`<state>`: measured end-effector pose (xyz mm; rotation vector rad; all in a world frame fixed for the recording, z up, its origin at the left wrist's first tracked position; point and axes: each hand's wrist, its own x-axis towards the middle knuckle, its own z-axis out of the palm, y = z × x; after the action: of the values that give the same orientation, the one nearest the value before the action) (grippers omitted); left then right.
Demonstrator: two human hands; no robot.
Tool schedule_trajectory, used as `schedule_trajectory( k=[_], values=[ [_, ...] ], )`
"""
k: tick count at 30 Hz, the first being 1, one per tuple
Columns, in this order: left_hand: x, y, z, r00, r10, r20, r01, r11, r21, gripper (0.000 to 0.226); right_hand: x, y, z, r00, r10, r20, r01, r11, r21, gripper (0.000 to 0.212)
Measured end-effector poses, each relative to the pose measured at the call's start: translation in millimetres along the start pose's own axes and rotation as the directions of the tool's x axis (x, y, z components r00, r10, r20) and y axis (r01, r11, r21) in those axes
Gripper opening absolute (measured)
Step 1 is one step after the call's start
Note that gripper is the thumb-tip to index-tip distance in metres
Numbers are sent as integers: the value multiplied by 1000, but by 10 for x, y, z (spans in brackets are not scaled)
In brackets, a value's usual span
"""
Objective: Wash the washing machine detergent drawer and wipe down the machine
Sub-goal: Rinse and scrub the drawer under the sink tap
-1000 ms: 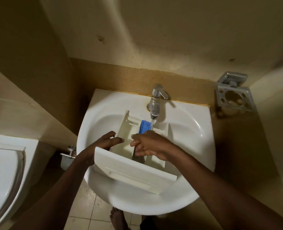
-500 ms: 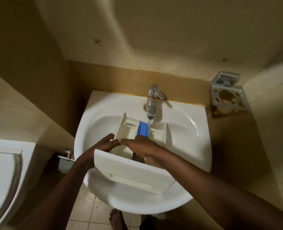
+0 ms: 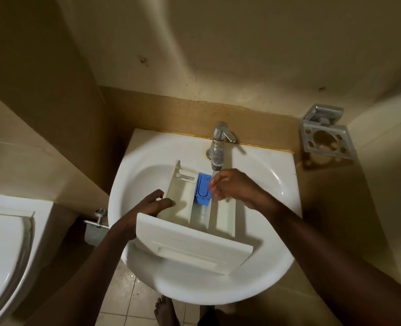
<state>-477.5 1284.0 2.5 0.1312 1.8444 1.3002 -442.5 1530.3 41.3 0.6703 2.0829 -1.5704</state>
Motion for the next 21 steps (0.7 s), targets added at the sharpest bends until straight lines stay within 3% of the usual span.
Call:
schedule_trajectory(
  k=[1, 3, 4, 6, 8, 11, 13, 15, 16, 17, 19, 21],
  values=[
    [7, 7, -29, 999, -34, 0, 34, 999, -31, 53, 76, 12, -51, 998, 48, -43, -37, 974, 222, 13],
    [24, 39, -92, 994, -108, -22, 106, 993, -59, 62, 187, 36, -93, 989, 145, -14, -102, 758, 645, 13],
    [30, 40, -129, 992, -120, -22, 119, 991, -65, 59, 230, 42, -95, 986, 166, -5, -106, 650, 752, 15],
    [36, 70, -172, 992, -120, -28, 119, 992, -46, 41, 266, 14, -75, 985, 172, 23, -114, 541, 833, 19],
    [55, 103, -185, 990, -133, -53, 129, 990, -63, 27, 274, -3, -25, 983, 171, 70, -147, 496, 856, 24],
    [59, 111, -193, 990, -126, -70, 121, 990, -71, 28, 203, -21, 57, 965, 182, 188, -256, 517, 816, 30],
    [49, 108, -198, 990, -129, -55, 126, 991, -54, 39, 108, -6, 116, 935, 195, 296, -353, 568, 743, 31],
    [43, 119, -197, 993, -118, -24, 115, 990, -75, 43, -29, -55, 211, 911, 168, 377, -359, 773, 523, 33],
    [61, 109, -206, 993, -116, -16, 115, 992, -60, 48, -118, -89, 289, 918, 139, 372, -255, 925, 281, 33],
    [54, 119, -206, 994, -109, -19, 109, 994, -10, 56, -197, -92, 368, 939, 83, 335, -71, 996, -47, 31],
    [27, 156, -218, 994, -106, -21, 107, 993, 48, 73, -303, -56, 496, 947, -91, 308, 251, 809, -532, 32],
    [37, 168, -253, 993, -110, -34, 112, 992, 57, 73, -343, -22, 497, 943, -183, 280, 324, 703, -633, 37]
  ],
)
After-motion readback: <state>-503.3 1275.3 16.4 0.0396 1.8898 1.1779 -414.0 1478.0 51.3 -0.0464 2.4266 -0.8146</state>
